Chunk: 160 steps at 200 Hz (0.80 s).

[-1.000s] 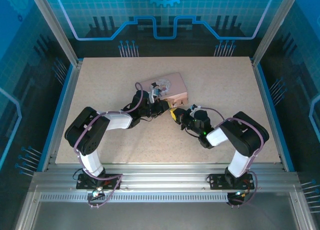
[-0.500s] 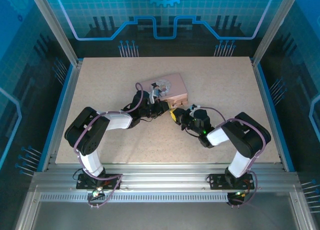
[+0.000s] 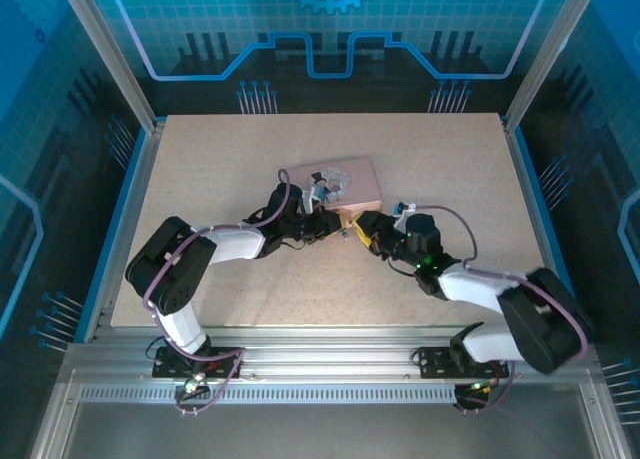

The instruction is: Unlock the padlock with the key

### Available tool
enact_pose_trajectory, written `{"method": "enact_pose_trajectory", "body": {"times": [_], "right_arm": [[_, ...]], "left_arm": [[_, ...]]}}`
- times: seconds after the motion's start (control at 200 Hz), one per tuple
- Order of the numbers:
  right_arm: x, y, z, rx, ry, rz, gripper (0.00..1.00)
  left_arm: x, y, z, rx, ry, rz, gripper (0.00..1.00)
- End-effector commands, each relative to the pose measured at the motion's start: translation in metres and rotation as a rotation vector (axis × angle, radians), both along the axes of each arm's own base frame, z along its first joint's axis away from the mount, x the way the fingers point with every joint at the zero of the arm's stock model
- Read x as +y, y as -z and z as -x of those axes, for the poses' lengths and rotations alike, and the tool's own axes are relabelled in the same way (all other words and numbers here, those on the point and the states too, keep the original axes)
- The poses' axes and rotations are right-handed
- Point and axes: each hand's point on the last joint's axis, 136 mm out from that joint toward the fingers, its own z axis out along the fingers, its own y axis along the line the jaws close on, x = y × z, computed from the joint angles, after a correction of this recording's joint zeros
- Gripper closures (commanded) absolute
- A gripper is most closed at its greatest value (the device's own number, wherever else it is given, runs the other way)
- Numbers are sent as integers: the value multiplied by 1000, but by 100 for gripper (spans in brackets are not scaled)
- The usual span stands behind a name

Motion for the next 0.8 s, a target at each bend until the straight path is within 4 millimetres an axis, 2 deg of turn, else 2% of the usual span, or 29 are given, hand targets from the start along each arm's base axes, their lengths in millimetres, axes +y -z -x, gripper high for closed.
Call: {"method": "enact_pose_trajectory", "body": {"times": [0.0, 0.22, 0.385, 0.605, 0.796], "right_arm": [[-21, 21, 24, 29, -62, 240, 49], [-48, 10, 45, -29, -171, 572, 51], [-49, 2, 47, -94, -292, 782, 56], [-18, 1, 41, -194, -436, 955, 57], [2, 16, 37, -218, -490, 1045, 57]], "left_arm": [[-11, -26, 9, -14, 71, 61, 100], [-12, -25, 10, 11, 71, 58, 100], [-12, -25, 11, 18, 76, 57, 100], [-12, -30, 11, 19, 79, 55, 100], [-13, -31, 13, 25, 84, 56, 100]]}}
